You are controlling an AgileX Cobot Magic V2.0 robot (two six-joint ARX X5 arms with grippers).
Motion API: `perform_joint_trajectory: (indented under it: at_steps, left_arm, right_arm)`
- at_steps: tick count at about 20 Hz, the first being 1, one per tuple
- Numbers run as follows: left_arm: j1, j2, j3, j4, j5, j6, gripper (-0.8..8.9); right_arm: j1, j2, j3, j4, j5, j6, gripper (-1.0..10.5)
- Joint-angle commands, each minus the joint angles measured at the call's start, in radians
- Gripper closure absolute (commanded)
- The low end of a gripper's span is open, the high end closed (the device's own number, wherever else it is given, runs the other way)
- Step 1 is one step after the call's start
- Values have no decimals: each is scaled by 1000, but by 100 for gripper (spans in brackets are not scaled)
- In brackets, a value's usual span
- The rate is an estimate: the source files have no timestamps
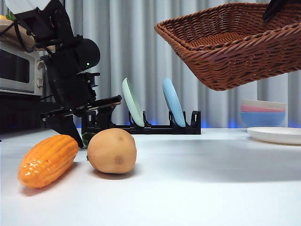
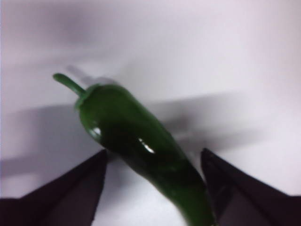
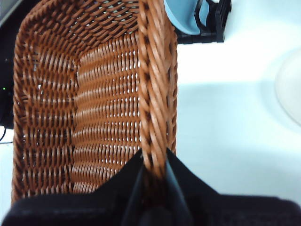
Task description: Pick up the basket,pick up the corn from the table,pick up the potato from the table,pick up the cucumber from the table,put all items into the basket
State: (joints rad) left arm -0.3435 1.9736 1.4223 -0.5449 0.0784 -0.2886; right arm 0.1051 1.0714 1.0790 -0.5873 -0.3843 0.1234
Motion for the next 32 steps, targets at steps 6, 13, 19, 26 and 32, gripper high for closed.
perform_joint_trajectory:
  at_steps: [6, 13, 19, 26, 32]
  left_arm:
    - [-4, 29, -2, -64, 0, 134, 821]
    - [-11, -223, 0, -52, 18, 142, 821]
    - [-80, -509, 0, -23, 163, 38, 821]
    - [-374, -485, 0, 64, 9, -26, 821]
    - [-437, -414, 0, 40, -103, -53, 821]
  right_arm:
    - [0, -7, 11, 2, -8, 18, 962]
    - [1, 91, 11, 3, -10, 42, 962]
    - [64, 228, 11, 95, -19, 127, 962]
    - [200, 325, 11, 303, -112, 296, 962]
    - [238, 324, 11, 318, -115, 333, 962]
